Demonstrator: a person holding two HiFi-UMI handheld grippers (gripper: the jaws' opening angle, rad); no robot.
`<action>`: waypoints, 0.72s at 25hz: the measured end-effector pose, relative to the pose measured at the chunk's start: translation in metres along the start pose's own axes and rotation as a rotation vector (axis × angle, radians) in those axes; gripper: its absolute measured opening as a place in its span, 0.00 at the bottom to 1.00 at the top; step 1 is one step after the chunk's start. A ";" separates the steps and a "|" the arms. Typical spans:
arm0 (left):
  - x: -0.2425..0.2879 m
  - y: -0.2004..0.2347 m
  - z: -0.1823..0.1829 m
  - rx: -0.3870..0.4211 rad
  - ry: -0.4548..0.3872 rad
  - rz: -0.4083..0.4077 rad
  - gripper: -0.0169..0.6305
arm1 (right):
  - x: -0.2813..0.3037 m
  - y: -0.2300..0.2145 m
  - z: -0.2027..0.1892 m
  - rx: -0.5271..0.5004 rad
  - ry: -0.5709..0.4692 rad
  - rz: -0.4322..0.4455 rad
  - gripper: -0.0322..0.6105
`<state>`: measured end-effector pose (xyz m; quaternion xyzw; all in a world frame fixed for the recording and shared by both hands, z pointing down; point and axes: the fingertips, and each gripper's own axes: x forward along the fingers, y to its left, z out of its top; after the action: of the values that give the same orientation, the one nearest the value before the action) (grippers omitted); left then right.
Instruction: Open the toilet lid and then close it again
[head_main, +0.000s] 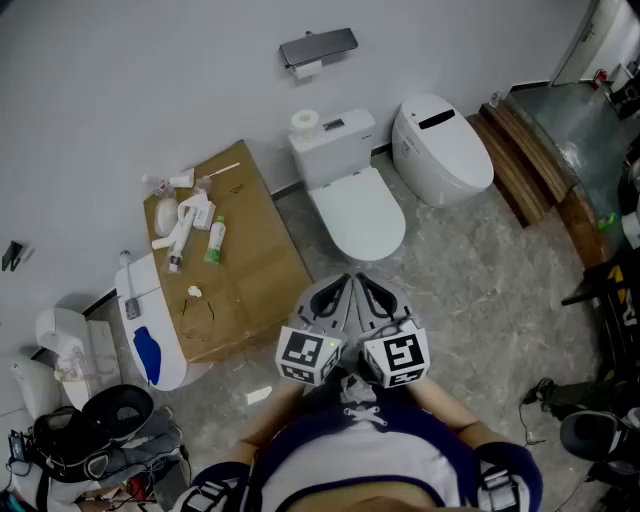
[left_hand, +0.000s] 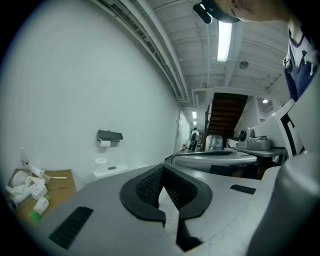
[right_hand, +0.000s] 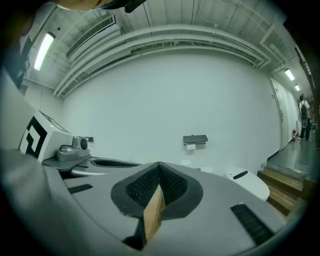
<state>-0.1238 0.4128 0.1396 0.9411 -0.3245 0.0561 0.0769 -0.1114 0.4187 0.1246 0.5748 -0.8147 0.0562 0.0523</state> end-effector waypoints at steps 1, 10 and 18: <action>0.001 0.002 0.000 -0.005 -0.001 0.001 0.03 | 0.002 -0.001 0.000 -0.011 -0.001 0.003 0.06; 0.022 0.012 -0.008 -0.017 0.035 0.021 0.03 | 0.019 -0.017 -0.012 0.038 0.041 0.030 0.06; 0.049 0.019 -0.038 -0.013 0.136 0.056 0.03 | 0.030 -0.035 -0.051 0.087 0.181 0.175 0.06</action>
<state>-0.0987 0.3754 0.1864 0.9252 -0.3449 0.1197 0.1034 -0.0871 0.3864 0.1802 0.4956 -0.8506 0.1473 0.0957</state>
